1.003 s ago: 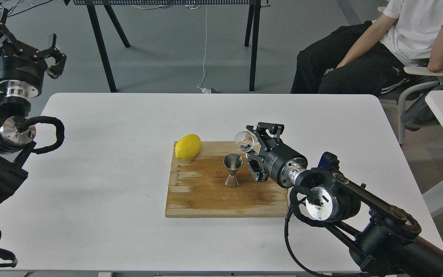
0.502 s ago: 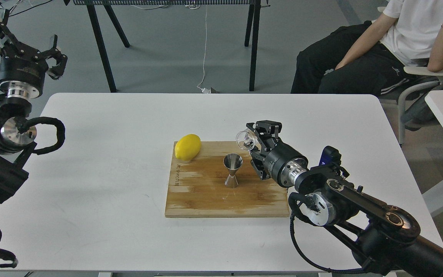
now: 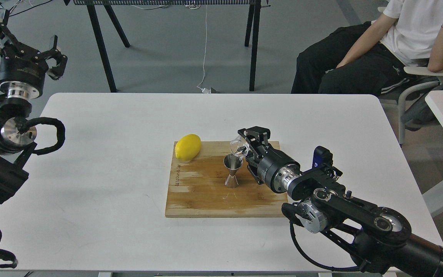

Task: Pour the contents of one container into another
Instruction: 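Bring the held glass cup above the jigger on the board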

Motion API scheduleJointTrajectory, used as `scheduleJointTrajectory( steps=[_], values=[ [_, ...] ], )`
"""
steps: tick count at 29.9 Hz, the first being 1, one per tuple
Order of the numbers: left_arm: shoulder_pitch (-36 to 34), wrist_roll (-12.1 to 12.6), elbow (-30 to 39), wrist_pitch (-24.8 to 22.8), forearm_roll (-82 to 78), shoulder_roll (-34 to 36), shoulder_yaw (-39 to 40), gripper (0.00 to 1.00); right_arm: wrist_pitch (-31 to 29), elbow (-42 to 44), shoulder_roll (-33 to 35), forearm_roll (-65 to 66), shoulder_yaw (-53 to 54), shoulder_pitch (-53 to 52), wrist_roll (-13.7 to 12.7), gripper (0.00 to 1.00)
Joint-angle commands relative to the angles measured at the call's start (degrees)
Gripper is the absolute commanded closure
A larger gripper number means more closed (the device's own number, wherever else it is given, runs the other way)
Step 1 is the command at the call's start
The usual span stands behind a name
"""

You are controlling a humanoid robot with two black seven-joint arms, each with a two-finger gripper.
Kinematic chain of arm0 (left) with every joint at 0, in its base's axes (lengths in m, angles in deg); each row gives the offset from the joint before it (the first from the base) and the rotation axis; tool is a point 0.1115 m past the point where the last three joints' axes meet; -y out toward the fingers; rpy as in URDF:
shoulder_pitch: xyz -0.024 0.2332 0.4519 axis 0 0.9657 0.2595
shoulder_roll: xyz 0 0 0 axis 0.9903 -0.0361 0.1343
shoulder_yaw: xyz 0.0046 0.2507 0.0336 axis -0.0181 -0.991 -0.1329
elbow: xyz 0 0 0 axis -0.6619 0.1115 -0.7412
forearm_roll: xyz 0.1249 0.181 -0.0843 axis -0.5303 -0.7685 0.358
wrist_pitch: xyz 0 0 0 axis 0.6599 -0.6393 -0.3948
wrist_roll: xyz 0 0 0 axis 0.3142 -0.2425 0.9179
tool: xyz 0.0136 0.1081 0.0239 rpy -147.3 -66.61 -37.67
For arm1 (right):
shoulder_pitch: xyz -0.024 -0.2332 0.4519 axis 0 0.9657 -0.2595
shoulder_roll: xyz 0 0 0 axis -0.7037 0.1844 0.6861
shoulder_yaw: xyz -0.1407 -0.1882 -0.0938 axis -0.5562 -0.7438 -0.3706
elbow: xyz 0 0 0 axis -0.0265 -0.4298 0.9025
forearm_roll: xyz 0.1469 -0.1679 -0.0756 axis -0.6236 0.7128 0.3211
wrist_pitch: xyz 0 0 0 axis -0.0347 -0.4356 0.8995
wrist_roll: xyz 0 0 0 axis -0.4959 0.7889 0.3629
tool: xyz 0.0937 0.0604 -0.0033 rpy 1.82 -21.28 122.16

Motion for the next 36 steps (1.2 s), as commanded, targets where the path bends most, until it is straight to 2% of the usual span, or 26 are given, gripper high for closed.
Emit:
scheduleJointTrajectory(
  steps=[1,32,36],
  values=[
    [0.0,0.0,0.0,0.0,0.0,0.2,0.1,0.0,0.0,0.0,0.1,0.1,-0.2,-0.4,0.0,0.72],
    [0.1,0.0,0.0,-0.2,0.1,0.2,0.2,0.0,0.9,1.7,1.8,8.7,-7.3,-4.6,0.4,0.72],
    [0.1,0.0,0.0,-0.2,0.0,0.2,0.2,0.0,1.6,2.1,1.8,11.0,-9.2,-4.6,1.8,0.72]
  ],
)
